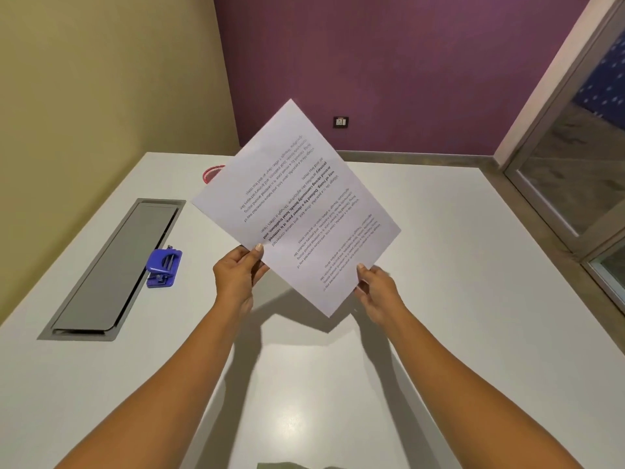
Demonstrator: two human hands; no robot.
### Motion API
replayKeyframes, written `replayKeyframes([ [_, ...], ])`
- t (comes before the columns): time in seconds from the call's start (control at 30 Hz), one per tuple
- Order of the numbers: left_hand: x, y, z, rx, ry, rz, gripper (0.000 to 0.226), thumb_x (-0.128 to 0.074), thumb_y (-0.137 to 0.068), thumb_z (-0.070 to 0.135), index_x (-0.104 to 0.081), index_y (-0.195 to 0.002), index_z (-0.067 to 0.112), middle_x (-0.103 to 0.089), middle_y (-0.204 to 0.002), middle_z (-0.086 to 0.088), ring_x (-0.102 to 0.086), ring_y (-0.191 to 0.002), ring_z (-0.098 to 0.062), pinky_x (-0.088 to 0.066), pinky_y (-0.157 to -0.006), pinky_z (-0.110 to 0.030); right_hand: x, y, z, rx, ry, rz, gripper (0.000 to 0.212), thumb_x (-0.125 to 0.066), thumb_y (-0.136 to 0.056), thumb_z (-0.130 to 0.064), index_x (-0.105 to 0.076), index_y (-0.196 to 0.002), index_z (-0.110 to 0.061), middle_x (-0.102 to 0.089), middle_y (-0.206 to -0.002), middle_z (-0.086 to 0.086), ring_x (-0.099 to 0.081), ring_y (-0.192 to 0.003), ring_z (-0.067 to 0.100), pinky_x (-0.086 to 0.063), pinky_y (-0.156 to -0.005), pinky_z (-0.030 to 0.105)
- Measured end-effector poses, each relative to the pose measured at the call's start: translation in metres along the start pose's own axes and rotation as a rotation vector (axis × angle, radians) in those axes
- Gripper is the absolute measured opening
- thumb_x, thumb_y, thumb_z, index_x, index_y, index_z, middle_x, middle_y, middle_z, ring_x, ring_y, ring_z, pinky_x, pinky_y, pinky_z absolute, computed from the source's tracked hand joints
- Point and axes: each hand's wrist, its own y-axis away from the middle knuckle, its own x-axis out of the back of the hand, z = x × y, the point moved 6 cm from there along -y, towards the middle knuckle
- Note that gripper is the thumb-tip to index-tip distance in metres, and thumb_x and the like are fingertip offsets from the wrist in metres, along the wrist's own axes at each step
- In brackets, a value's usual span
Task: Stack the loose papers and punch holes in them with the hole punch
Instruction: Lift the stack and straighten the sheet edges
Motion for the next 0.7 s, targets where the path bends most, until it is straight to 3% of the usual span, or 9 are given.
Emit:
replayKeyframes([
  [0.07,0.001,-0.002,0.006,-0.007,-0.009,-0.036,0.015,-0.059,-0.084,0.000,-0.059,-0.072,0.010,-0.065,-0.051,0.010,-0.060,-0.049,-0.001,-0.054,-0.056,-0.016,0.004,0.000,-0.011,0.092,0.025,0.041,0.018,-0.047,-0.094,-0.003,-0.052,-0.081,-0.015,-0.061,-0.083,0.000,-0.058,-0.077,0.014,-0.048,-0.070,0.025],
  [0.17,0.009,-0.009,0.021,-0.035,0.027,-0.026,0.018,-0.060,-0.082,-0.005,-0.061,-0.080,0.012,-0.071,-0.060,0.010,-0.067,-0.062,-0.005,-0.056,-0.060,-0.018,0.013,0.000,-0.026,0.234,0.126,0.086,0.015,-0.049,-0.092,-0.004,-0.056,-0.098,-0.016,-0.064,-0.086,-0.005,-0.058,-0.081,0.014,-0.047,-0.077,0.028],
  [0.23,0.020,-0.016,0.031,-0.055,0.056,0.040,0.020,-0.063,-0.080,-0.005,-0.059,-0.080,0.015,-0.071,-0.064,0.010,-0.067,-0.069,-0.009,-0.056,-0.059,-0.018,0.020,0.000,-0.035,0.309,0.197,0.103,0.014,-0.051,-0.092,-0.005,-0.056,-0.099,-0.016,-0.065,-0.088,-0.004,-0.060,-0.081,0.015,-0.048,-0.080,0.031],
  [0.33,0.036,-0.027,0.036,-0.097,-0.040,0.091,0.025,-0.064,-0.080,-0.002,-0.061,-0.100,0.011,-0.068,-0.081,0.004,-0.065,-0.073,-0.007,-0.056,-0.069,-0.022,0.031,0.000,-0.047,0.375,0.254,0.110,0.014,-0.051,-0.092,-0.006,-0.056,-0.101,-0.015,-0.065,-0.095,-0.002,-0.061,-0.087,0.016,-0.050,-0.085,0.033],
  [0.43,0.039,-0.030,0.038,-0.154,-0.271,0.012,0.026,-0.064,-0.080,-0.002,-0.062,-0.104,0.010,-0.070,-0.079,0.002,-0.067,-0.071,-0.006,-0.054,-0.066,-0.020,0.036,0.003,-0.058,0.463,0.333,0.100,0.011,-0.052,-0.092,-0.008,-0.058,-0.094,-0.017,-0.065,-0.090,-0.006,-0.062,-0.082,0.008,-0.053,-0.076,0.019],
  [0.5,0.037,-0.031,0.035,-0.171,-0.390,-0.019,0.025,-0.064,-0.080,-0.001,-0.062,-0.103,0.009,-0.069,-0.092,-0.002,-0.068,-0.076,-0.011,-0.054,-0.069,-0.024,0.033,0.005,-0.064,0.504,0.392,0.091,0.017,-0.050,-0.093,-0.008,-0.057,-0.085,-0.021,-0.063,-0.086,-0.007,-0.059,-0.077,0.002,-0.051,-0.063,0.010],
  [0.57,0.036,-0.032,0.032,-0.186,-0.441,-0.005,0.028,-0.065,-0.080,0.001,-0.063,-0.108,0.004,-0.066,-0.101,-0.004,-0.065,-0.083,-0.016,-0.051,-0.077,-0.029,0.031,0.006,-0.066,0.519,0.429,0.092,0.021,-0.049,-0.093,-0.009,-0.057,-0.080,-0.023,-0.062,-0.084,-0.007,-0.058,-0.076,0.004,-0.049,-0.061,0.010],
  [0.7,0.034,-0.030,0.035,-0.243,-0.423,0.032,0.025,-0.065,-0.081,0.005,-0.063,-0.104,0.015,-0.066,-0.097,0.000,-0.063,-0.079,-0.008,-0.047,-0.073,-0.022,0.026,0.007,-0.070,0.549,0.405,0.072,0.023,-0.049,-0.093,-0.008,-0.056,-0.082,-0.026,-0.062,-0.087,-0.009,-0.059,-0.080,0.003,-0.047,-0.061,0.004],
])
